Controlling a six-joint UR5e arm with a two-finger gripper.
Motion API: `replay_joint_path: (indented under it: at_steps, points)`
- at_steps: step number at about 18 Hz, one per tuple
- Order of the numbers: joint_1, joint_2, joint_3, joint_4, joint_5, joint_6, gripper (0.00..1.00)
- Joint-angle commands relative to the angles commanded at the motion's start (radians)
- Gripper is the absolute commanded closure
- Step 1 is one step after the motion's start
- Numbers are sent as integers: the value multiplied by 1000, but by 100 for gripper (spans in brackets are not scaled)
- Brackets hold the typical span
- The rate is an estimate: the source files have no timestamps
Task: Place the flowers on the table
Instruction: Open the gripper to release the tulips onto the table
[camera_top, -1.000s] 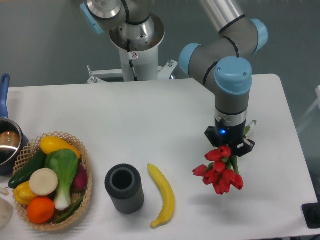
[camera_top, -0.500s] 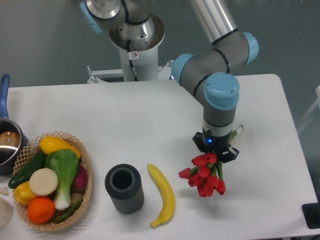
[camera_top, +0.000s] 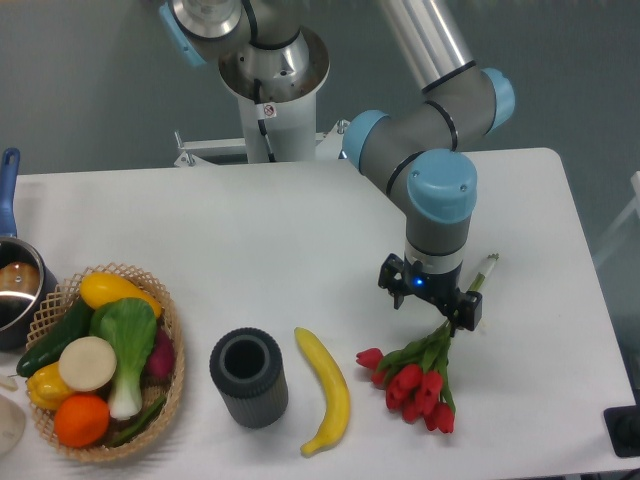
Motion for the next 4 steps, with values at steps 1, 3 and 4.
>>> replay_joint_path:
  at_steps: [1,3,4]
  points:
    - [14,0,3,2,-18,0,0]
    - [45,3,6,6,-58,2,0]
    - [48,5,8,8,-58,2,0]
